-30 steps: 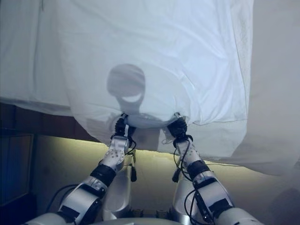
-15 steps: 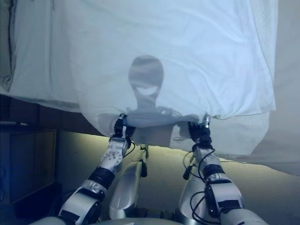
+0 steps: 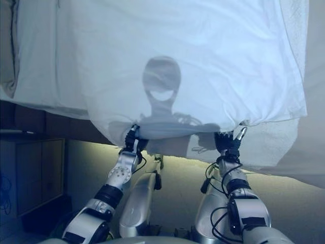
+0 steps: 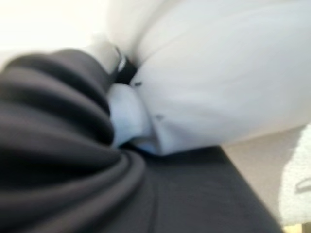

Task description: Make the bed neatly

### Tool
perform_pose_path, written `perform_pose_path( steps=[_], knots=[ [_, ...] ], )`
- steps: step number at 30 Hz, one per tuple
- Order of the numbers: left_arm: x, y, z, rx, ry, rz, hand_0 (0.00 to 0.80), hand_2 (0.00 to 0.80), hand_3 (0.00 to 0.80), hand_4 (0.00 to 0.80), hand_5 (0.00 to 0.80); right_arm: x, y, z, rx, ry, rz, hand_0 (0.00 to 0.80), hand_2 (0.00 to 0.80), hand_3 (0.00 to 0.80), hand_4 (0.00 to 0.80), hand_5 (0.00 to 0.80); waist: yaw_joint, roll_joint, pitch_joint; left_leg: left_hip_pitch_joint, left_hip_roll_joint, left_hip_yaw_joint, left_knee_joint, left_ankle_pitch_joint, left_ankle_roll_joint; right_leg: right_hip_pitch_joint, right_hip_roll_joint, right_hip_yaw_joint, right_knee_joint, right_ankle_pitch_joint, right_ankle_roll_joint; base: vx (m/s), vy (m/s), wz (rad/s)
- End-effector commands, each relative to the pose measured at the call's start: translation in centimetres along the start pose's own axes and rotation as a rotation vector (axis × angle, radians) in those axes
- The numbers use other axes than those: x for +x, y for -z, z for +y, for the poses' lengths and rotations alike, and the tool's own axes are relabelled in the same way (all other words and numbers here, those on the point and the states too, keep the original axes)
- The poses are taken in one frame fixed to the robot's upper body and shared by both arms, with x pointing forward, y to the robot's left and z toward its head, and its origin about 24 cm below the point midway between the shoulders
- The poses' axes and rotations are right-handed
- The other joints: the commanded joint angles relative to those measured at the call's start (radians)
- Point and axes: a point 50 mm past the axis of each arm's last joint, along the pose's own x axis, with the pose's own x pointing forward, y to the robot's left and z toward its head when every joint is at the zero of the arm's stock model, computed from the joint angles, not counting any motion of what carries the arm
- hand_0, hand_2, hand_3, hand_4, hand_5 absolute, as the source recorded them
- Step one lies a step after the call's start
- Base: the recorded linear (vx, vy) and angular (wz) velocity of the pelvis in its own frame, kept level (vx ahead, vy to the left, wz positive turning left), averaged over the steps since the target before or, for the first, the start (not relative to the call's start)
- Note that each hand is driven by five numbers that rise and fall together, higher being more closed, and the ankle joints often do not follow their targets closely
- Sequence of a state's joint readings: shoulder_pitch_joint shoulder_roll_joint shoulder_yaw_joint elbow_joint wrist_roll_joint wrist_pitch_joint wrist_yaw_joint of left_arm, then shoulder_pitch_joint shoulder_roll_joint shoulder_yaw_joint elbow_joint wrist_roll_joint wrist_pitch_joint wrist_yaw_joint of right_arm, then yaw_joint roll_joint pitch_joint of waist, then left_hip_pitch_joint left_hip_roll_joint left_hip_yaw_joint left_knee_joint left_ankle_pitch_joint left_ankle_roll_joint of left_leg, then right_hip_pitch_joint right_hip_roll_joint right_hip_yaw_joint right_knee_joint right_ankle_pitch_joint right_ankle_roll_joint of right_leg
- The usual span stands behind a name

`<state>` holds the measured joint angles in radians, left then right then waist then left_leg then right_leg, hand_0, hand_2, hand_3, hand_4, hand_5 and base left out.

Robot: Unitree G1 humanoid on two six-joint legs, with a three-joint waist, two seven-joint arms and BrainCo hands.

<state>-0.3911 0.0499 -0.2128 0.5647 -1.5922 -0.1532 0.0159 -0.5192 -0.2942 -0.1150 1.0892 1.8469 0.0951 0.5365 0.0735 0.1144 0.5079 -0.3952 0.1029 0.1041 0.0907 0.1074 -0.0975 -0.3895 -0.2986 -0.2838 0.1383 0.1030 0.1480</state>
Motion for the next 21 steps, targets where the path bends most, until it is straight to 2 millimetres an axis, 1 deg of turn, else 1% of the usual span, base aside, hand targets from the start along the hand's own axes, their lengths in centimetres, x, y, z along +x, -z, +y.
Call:
perform_pose_path(
  steps=[1,5,10,12,14,16,21],
  knots=[
    [0.2,-8.5,-1.8,0.056,0.085,-0.263,0.8,0.8,0.8,0.8,0.8,-0.7,-8.8,3.1,0.052,-0.138,-0.348,0.0,0.0,0.0,0.0,0.0,0.011,-0.022,0.0,-0.11,-0.004,-0.042,0.054,0.056,0.009,0.014,-0.046,0.007,0.056,0.017,0.047,0.003,-0.121,-0.01],
    [0.3,-9.0,-2.0,0.088,0.089,-0.26,0.8,0.8,0.8,0.8,0.8,-0.6,-9.2,3.4,0.086,-0.134,-0.367,0.0,0.0,0.0,0.0,0.0,0.018,-0.039,-0.004,-0.116,-0.001,-0.048,0.053,0.058,0.006,0.022,-0.038,-0.002,0.047,0.023,0.049,0.006,-0.103,-0.02],
    [0.5,-10.0,-2.7,0.122,0.099,-0.266,0.8,0.8,0.8,0.8,0.8,-0.7,-9.9,2.7,0.15,0.024,-0.335,0.0,0.0,0.0,0.0,0.0,0.027,-0.054,-0.007,-0.12,0.002,-0.051,0.048,0.064,0.004,0.027,-0.033,-0.007,0.042,0.029,0.052,0.007,-0.065,-0.03],
    [0.6,-10.2,-3.1,0.133,0.113,-0.268,0.8,0.8,0.8,0.8,0.8,-1.0,-10.2,2.4,0.159,0.045,-0.326,0.0,0.0,0.0,0.0,0.0,0.031,-0.057,-0.005,-0.122,0.001,-0.053,0.045,0.065,0.005,0.025,-0.032,-0.007,0.042,0.03,0.053,-0.003,-0.053,-0.01],
    [0.7,-10.2,-3.5,0.139,0.124,-0.262,0.8,0.8,0.8,0.8,0.8,-1.3,-10.1,1.9,0.171,0.06,-0.302,0.0,0.0,0.0,0.0,0.0,0.036,-0.059,-0.004,-0.124,0.0,-0.055,0.043,0.066,0.006,0.023,-0.032,-0.009,0.042,0.032,0.052,-0.003,-0.055,0.03],
    [0.8,-10.2,-3.9,0.142,0.132,-0.259,0.8,0.8,0.8,0.8,0.8,-1.2,-9.8,1.8,0.174,0.061,-0.275,0.0,0.0,0.0,0.0,0.0,0.039,-0.059,0.0,-0.128,-0.002,-0.059,0.044,0.065,0.007,0.019,-0.031,-0.009,0.043,0.032,0.053,-0.01,-0.032,0.08],
    [1.0,-9.5,-4.1,0.136,0.143,-0.242,0.8,0.8,0.8,0.8,0.8,-0.9,-9.2,2.1,0.176,0.048,-0.205,0.0,0.0,0.0,0.0,0.0,0.041,-0.052,0.004,-0.131,-0.011,-0.062,0.044,0.065,0.012,0.018,-0.034,-0.009,0.038,0.036,0.055,-0.002,0.005,0.04]
  ],
)
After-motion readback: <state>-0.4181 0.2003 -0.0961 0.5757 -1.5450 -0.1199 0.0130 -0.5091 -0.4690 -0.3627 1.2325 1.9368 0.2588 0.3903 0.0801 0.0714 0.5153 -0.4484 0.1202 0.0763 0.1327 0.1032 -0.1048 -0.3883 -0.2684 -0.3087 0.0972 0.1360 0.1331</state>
